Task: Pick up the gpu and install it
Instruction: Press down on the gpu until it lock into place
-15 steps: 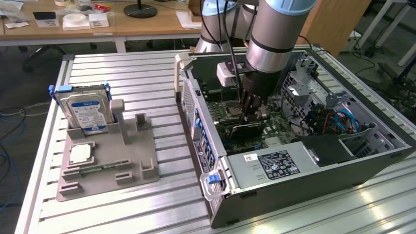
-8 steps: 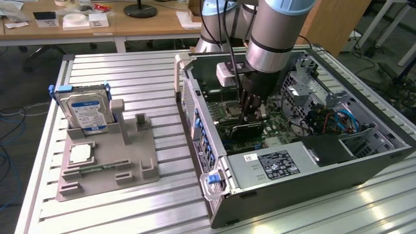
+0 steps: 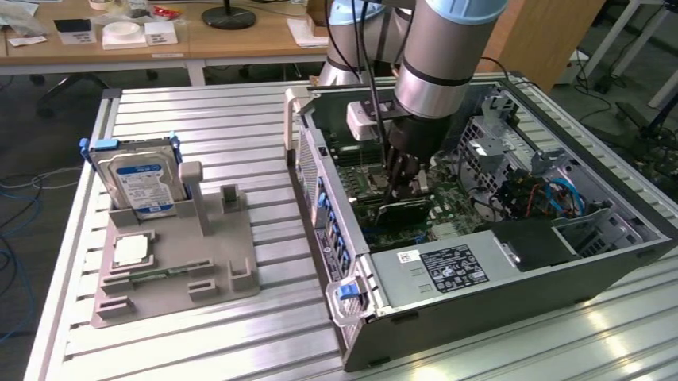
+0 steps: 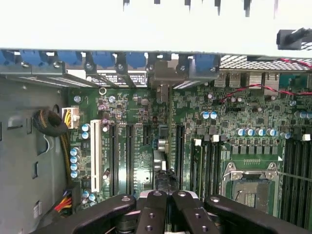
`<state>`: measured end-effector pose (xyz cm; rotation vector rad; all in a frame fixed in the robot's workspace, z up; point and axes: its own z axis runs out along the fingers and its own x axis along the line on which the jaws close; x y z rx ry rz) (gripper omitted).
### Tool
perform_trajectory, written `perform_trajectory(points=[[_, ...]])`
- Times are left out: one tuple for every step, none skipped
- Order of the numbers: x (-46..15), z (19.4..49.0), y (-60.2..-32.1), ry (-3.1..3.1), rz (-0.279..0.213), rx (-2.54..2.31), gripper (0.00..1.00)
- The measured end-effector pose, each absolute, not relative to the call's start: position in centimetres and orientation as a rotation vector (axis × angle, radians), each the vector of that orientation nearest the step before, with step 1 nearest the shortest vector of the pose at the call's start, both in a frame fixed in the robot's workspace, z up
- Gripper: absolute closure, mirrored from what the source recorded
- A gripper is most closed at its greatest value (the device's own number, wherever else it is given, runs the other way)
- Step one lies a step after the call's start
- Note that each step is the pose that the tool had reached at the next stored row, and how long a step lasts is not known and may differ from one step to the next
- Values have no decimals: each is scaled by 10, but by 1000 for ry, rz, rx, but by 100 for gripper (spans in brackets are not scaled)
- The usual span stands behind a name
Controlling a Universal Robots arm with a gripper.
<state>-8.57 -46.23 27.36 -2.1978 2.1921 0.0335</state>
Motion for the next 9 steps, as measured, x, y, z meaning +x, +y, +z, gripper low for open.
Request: perform_trajectory(points=[[-86,274,-462,2185,34,-2206,89],[-86,274,-461,2158,46,-2242,89],[-86,273,-461,2153,52,-2249,89],[-86,273,-461,2150,54,-2252,89],[-86,273,-461,2148,55,-2254,89],[-87,272,-461,2145,55,-2257,89],[-88,272,-461,2142,55,-2260,89],[-90,272,-461,2139,55,-2262,89],[-92,271,-461,2139,55,-2263,89]])
